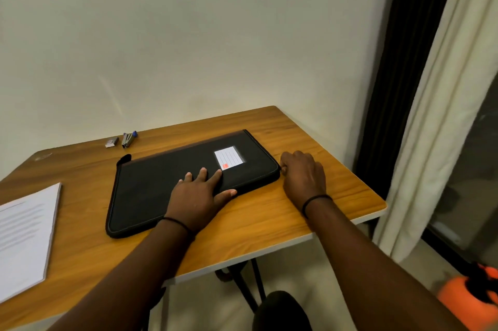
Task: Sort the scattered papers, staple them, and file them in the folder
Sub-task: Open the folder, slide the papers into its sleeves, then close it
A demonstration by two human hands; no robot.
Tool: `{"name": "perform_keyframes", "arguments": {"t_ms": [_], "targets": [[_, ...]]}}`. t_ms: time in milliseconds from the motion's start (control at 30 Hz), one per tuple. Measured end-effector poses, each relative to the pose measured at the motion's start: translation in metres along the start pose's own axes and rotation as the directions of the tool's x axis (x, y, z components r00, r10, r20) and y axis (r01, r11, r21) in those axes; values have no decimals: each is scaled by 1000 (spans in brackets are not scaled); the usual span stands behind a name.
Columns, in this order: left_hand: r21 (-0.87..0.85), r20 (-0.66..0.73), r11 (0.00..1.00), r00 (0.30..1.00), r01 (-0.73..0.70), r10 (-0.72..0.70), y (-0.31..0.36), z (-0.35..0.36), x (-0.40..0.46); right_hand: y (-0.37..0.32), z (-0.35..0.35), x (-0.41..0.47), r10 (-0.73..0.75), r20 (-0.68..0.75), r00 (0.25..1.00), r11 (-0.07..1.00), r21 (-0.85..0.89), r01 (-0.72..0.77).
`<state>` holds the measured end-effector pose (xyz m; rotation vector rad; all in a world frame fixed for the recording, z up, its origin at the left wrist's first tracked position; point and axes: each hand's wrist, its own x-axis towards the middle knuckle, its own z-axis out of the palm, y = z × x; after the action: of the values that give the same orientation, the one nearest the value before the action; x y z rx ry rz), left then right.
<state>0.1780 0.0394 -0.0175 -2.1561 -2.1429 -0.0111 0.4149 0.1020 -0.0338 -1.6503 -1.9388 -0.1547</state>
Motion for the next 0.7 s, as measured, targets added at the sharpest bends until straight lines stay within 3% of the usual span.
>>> {"name": "perform_keyframes", "arguments": {"t_ms": [300,500,600,700], "targets": [[11,-10,999,999,41,-40,26,3,13,-37,-8,-35,38,60,998,989,141,-46],[23,-43,1000,999,20,-19,20,1,7,-39,-10,-38,-23,106,994,964,265,-6],[61,-52,998,999,10,-7,27,-1,7,-52,-7,-39,-117,135,984,963,256,80],[64,-72,998,997,-8,13,28,-1,8,-57,-4,-37,-68,100,993,968,248,41]]}}
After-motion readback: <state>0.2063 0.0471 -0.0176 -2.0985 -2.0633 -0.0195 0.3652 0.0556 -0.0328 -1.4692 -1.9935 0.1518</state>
